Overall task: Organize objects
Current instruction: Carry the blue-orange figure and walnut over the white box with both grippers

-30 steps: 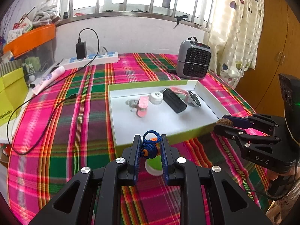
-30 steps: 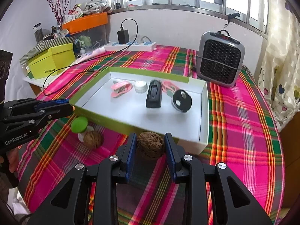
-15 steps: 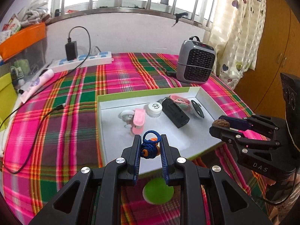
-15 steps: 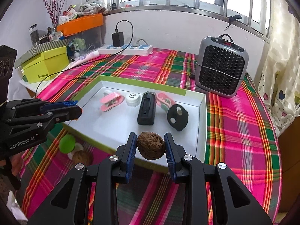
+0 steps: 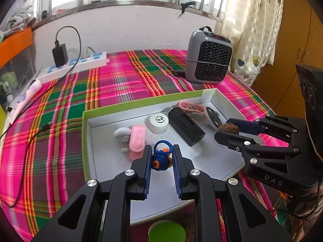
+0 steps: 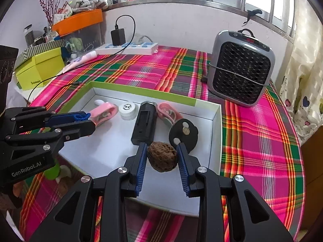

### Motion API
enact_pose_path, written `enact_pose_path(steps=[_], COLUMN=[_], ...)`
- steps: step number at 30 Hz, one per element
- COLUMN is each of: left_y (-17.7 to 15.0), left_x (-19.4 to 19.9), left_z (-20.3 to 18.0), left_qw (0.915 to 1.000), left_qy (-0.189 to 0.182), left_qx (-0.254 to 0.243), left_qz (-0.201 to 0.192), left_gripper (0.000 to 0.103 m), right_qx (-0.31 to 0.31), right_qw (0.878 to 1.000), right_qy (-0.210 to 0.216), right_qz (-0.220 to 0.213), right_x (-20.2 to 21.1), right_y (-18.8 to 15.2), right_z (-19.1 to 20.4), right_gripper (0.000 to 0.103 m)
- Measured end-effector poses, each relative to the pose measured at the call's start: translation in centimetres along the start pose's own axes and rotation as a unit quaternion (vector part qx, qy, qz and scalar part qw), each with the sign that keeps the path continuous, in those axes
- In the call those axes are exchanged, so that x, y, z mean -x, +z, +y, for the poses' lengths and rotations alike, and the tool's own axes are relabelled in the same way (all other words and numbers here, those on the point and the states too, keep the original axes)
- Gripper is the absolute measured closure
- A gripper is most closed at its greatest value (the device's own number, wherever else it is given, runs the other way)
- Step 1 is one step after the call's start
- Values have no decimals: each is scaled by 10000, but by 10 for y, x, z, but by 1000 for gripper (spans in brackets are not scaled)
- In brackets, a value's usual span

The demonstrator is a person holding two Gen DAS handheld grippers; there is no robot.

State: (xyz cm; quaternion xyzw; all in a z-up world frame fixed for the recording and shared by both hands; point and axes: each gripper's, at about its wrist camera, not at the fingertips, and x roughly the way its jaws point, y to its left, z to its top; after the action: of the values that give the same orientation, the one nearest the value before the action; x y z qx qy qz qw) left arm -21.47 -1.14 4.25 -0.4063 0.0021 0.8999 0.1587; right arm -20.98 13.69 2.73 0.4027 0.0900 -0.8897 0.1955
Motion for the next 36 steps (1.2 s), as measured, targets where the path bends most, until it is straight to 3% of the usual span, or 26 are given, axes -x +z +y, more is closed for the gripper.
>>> enact_pose_path(steps=[10,36], left_y=[7,16], left_x=[-19,-41], left_z=[-3,6], left_qw=[9996,9990], left_qy=[-11,-59], left_qx=[-164,-15], left_qz=[227,435], left_gripper=[85,84], right_qx=[66,166], right_qw=[9997,9995], right_qy=[26,-163], right_qz=[245,191], right_x=[-17,-28], right_y=[1,9], right_z=[-4,-3], right_gripper=[72,72])
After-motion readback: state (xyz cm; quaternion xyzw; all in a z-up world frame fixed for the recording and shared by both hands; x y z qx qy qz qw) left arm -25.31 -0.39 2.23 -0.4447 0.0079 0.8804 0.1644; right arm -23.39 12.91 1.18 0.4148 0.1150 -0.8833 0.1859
